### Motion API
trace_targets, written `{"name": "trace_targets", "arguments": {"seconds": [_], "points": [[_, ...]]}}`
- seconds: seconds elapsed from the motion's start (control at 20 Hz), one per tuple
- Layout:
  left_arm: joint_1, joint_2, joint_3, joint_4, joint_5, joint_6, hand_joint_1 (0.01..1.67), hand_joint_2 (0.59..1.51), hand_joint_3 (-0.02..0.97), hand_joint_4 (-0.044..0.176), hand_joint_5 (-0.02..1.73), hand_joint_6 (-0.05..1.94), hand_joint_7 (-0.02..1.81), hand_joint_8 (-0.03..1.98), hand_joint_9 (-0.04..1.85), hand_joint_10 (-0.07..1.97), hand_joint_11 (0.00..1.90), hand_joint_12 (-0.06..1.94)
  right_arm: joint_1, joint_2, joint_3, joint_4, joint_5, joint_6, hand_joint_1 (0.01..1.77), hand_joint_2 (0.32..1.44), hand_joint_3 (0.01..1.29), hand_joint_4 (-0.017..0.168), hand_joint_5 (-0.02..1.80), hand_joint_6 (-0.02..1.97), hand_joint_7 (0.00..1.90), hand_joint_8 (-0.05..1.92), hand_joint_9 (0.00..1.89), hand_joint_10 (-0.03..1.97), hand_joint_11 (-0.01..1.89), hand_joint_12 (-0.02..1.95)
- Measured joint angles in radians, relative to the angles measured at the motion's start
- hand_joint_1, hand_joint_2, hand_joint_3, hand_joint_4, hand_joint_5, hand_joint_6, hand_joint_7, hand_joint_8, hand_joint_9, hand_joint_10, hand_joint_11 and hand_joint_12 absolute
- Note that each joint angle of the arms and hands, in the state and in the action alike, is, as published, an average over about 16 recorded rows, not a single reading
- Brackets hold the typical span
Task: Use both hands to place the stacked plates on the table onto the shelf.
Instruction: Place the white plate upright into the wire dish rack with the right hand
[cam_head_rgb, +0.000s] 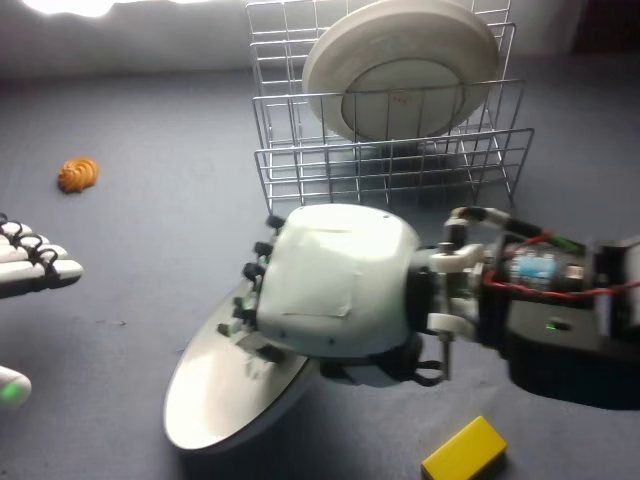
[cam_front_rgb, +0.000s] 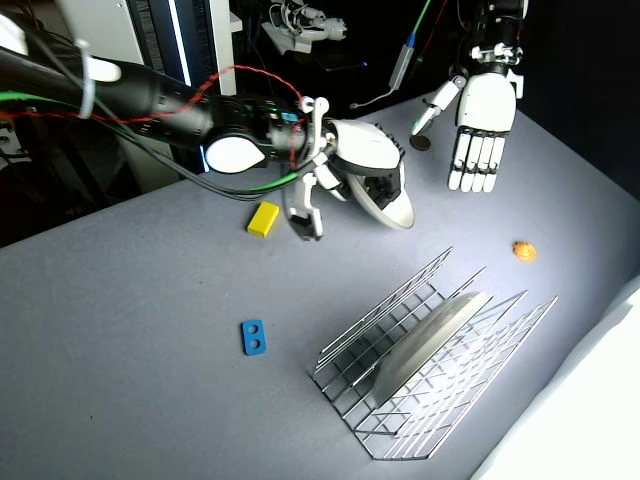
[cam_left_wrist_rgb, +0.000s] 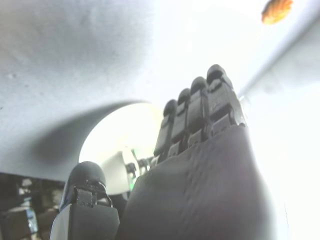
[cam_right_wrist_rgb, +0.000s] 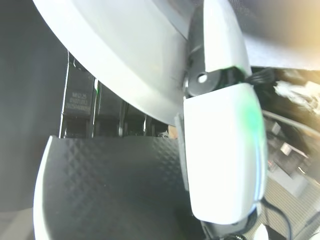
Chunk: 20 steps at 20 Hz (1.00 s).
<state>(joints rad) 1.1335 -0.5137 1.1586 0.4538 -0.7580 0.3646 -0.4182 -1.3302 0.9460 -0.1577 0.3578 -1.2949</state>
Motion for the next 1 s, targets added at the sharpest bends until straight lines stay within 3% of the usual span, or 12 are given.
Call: {"name": "trace_targets", "arguments": {"seconds": [0.3, 0.65, 1.0], "points": [[-0.004, 0.0, 0.023, -0.021, 0.012, 0.0, 0.02, 1.15, 0.014, 0.005, 0.02, 0.02, 0.02, -0.01, 0.01, 0.01, 0.02, 0.01, 0.02, 0.113, -0.087, 0.01, 0.014, 0.0, 1.3, 0.97, 0.01, 0.002, 0.89, 0.87, 1.02, 0.78, 1.03, 1.0, 0.91, 1.05], [-0.006, 0.0, 0.037, -0.022, 0.014, 0.0, 0.02, 1.15, 0.014, 0.006, 0.02, 0.02, 0.02, -0.01, 0.02, 0.01, 0.01, 0.01, 0.077, 0.206, -0.154, 0.019, 0.017, 0.001, 1.34, 0.97, 0.01, 0.004, 0.94, 0.94, 1.06, 0.82, 1.02, 1.01, 0.89, 1.06], [-0.006, 0.0, 0.052, 0.03, -0.046, 0.0, 0.02, 1.154, 0.014, 0.006, 0.02, 0.02, 0.02, -0.01, 0.02, 0.01, 0.01, 0.01, 0.169, 0.288, -0.186, 0.032, 0.013, 0.022, 1.35, 0.97, 0.01, 0.005, 0.94, 0.98, 1.07, 0.85, 1.02, 1.01, 0.88, 1.07]]}}
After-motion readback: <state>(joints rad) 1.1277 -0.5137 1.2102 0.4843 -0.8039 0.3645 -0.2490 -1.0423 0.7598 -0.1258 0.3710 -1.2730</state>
